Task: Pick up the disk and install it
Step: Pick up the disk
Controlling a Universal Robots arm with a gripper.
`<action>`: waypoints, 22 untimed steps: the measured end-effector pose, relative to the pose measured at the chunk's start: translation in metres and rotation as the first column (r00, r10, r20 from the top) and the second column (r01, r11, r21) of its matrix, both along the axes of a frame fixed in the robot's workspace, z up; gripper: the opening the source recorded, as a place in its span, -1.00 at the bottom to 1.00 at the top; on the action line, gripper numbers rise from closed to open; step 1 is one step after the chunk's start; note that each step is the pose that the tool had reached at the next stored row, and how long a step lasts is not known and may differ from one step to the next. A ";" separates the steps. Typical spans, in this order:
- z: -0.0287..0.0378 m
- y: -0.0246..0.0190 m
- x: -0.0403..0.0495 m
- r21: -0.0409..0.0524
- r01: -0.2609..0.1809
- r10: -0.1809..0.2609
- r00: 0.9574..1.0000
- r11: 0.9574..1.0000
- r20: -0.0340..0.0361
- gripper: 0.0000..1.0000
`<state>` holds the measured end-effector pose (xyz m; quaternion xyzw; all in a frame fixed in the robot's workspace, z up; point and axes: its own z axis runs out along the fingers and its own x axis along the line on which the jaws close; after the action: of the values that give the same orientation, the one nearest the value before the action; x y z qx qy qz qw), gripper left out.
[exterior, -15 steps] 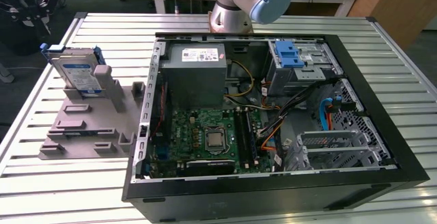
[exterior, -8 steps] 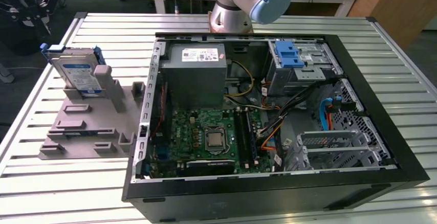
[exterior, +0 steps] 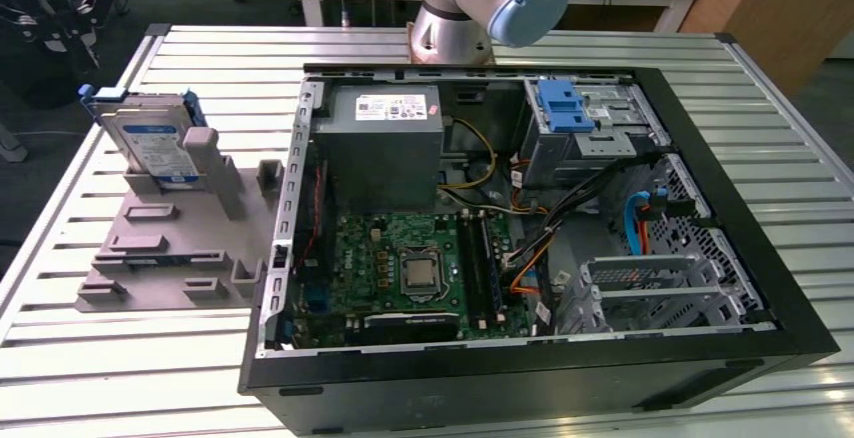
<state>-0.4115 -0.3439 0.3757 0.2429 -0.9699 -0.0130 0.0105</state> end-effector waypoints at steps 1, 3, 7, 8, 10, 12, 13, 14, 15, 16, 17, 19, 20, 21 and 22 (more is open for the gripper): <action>0.0000 0.0000 0.0000 0.000 -0.009 0.009 1.000 1.000 0.000 -0.79; 0.0000 0.0000 0.0000 0.000 -0.028 0.028 1.000 1.000 0.000 -0.79; -0.0001 0.0000 0.0000 0.000 -0.073 0.073 0.997 0.997 0.000 -0.79; -0.0001 0.0000 0.0000 0.000 -0.087 0.087 0.996 0.996 0.000 -0.79; -0.0001 0.0000 0.0000 0.000 -0.116 0.116 0.993 0.993 0.000 -0.79; -0.0001 0.0000 0.0000 0.000 -0.145 0.145 0.989 0.989 0.000 -0.79; -0.0002 0.0000 0.0000 0.000 -0.158 0.158 0.987 0.987 0.000 -0.79; -0.0001 0.0000 0.0000 0.000 -0.172 0.172 0.985 0.985 0.000 -0.79; -0.0002 0.0000 0.0000 0.000 -0.185 0.185 0.983 0.983 0.000 -0.79; -0.0002 0.0000 0.0000 0.000 -0.197 0.197 0.980 0.980 0.000 -0.79; -0.0002 0.0000 0.0000 0.000 -0.208 0.208 0.978 0.978 0.000 -0.79; -0.0002 0.0000 0.0000 0.000 -0.232 0.232 0.973 0.973 0.000 -0.79; -0.0002 0.0000 0.0000 0.000 -0.242 0.242 0.970 0.970 0.000 -0.79; -0.0002 0.0000 0.0000 0.000 -0.253 0.253 0.968 0.968 0.000 -0.79; -0.0002 0.0000 0.0000 0.000 -0.262 0.262 0.965 0.965 0.000 -0.79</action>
<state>-0.4115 -0.3439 0.3754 0.3690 -0.9293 -0.0115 0.0121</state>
